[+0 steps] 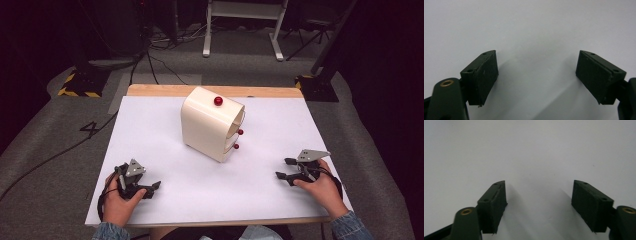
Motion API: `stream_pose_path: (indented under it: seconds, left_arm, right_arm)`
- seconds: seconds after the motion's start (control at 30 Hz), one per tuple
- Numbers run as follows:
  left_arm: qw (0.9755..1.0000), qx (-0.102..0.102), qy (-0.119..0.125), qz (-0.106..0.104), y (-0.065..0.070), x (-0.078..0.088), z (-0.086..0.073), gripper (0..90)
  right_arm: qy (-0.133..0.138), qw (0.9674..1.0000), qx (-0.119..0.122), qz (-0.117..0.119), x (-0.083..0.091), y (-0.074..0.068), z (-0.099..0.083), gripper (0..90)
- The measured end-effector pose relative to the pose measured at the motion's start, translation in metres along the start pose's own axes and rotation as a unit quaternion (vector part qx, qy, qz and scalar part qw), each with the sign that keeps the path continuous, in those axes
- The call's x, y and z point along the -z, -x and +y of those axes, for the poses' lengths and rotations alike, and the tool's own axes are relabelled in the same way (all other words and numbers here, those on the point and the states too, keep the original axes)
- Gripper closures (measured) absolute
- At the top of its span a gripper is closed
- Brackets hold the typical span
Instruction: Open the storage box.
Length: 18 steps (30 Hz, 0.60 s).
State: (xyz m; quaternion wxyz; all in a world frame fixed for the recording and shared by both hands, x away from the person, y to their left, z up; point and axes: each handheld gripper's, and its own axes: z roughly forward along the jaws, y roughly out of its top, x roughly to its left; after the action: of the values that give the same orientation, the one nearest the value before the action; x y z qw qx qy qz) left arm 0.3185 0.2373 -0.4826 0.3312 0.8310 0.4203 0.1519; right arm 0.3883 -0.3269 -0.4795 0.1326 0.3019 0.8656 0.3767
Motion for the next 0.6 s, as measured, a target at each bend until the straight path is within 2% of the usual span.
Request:
stream_pose_path:
  seconds: [0.07, 0.13, 0.23, 0.3, 0.4, 0.43, 0.5, 0.53, 0.6]
  left_arm:
    - [1.0000, 0.005, -0.001, -0.001, 0.000, -0.001, 0.001, 17.7]
    - [1.0000, 0.006, -0.002, -0.001, 0.000, -0.001, 0.001, 17.1]
    - [1.0000, 0.004, 0.000, -0.001, 0.000, -0.001, 0.001, 17.1]
    - [1.0000, 0.005, 0.000, -0.001, 0.000, -0.001, 0.001, 17.1]
    - [1.0000, 0.004, 0.001, -0.001, 0.000, -0.001, 0.001, 17.0]
    - [1.0000, -0.002, 0.002, 0.003, 0.000, -0.001, 0.000, 17.0]
    - [1.0000, -0.003, 0.002, 0.003, 0.001, -0.001, 0.000, 17.0]
    - [1.0000, -0.004, 0.004, 0.006, 0.001, -0.001, 0.000, 17.1]
    - [1.0000, -0.004, 0.005, 0.007, 0.002, -0.001, 0.000, 17.1]
  right_arm:
    - [-0.007, 1.0000, 0.001, 0.003, 0.002, -0.002, 0.003, 44.7]
    - [0.001, 1.0000, 0.001, 0.000, 0.003, -0.004, 0.009, 45.6]
    - [0.012, 0.9999, -0.004, 0.007, 0.006, -0.007, 0.018, 49.0]
    - [0.034, 0.9992, 0.002, 0.021, 0.008, -0.011, 0.032, 49.6]
    - [0.045, 0.9986, 0.009, 0.027, 0.007, -0.013, 0.041, 50.2]
    - [0.057, 0.9976, 0.009, 0.038, 0.006, -0.016, 0.049, 51.4]
    - [0.059, 0.9972, 0.007, 0.045, 0.005, -0.017, 0.053, 52.1]
    - [0.071, 0.9961, 0.009, 0.052, 0.002, -0.020, 0.060, 53.4]
    - [0.076, 0.9956, 0.015, 0.053, -0.001, -0.023, 0.067, 54.2]
